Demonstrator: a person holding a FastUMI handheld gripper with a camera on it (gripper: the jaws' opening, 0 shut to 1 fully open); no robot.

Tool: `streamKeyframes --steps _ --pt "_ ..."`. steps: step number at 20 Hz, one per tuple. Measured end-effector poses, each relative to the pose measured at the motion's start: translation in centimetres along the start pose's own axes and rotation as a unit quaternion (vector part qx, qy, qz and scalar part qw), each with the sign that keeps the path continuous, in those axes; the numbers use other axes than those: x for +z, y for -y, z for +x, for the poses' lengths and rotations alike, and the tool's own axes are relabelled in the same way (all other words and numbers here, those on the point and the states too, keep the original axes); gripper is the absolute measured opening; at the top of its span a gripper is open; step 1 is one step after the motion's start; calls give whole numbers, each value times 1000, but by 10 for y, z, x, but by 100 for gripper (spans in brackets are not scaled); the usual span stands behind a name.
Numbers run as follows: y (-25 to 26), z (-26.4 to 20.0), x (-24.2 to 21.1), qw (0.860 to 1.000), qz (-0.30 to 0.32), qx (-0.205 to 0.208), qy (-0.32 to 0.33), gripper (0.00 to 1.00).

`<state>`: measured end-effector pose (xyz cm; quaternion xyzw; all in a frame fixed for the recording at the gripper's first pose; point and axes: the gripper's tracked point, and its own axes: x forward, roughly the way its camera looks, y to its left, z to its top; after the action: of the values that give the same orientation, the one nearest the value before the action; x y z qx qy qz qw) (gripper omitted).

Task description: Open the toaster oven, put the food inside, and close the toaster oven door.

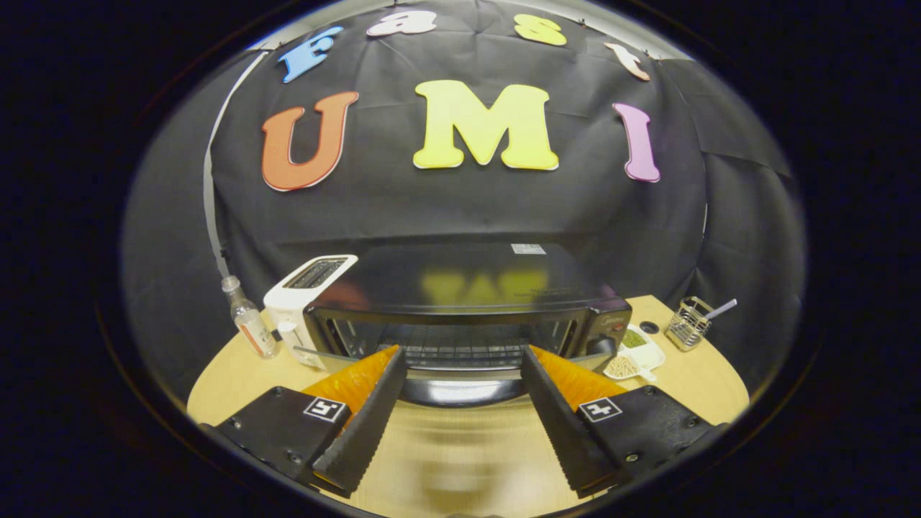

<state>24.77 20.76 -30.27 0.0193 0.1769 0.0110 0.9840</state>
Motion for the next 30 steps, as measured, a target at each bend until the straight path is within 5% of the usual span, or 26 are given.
streamKeyframes --steps 13,30 --pt "5 -41 -86 998 -10 -2 -58 100" --pt "9 -33 -175 989 -20 -3 -148 100"
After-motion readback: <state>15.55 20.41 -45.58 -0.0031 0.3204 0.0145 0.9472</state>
